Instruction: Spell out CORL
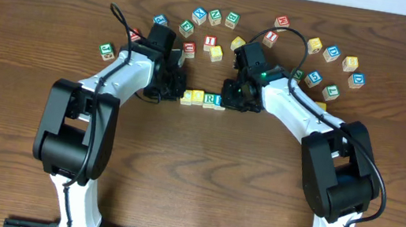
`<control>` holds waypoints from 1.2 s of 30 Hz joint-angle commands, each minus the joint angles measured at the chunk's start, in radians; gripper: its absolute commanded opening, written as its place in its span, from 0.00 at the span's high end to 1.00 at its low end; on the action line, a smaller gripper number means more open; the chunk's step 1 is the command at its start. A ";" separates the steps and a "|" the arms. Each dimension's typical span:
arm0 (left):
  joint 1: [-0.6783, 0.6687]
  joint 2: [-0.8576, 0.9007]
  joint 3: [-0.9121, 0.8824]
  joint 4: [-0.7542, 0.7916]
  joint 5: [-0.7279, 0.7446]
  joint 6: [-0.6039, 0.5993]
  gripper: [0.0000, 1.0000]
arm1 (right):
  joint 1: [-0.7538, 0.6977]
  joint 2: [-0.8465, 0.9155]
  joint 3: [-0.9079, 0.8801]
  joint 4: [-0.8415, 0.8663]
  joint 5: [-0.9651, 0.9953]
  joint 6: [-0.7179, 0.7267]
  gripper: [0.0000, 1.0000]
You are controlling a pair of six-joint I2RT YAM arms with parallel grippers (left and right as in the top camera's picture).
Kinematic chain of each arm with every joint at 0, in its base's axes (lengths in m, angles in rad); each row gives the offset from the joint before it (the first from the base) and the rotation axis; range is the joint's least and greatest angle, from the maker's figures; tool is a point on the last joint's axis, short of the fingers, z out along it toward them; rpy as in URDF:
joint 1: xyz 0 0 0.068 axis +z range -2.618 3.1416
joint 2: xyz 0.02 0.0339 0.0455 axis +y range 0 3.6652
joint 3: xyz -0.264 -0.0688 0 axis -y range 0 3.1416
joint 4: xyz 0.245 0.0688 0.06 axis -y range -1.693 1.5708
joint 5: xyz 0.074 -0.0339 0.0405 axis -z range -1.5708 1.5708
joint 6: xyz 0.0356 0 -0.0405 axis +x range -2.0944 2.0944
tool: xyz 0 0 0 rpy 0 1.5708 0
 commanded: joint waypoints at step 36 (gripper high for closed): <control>-0.026 -0.011 -0.003 0.028 -0.054 0.029 0.92 | -0.018 -0.027 -0.005 -0.006 0.042 0.047 0.99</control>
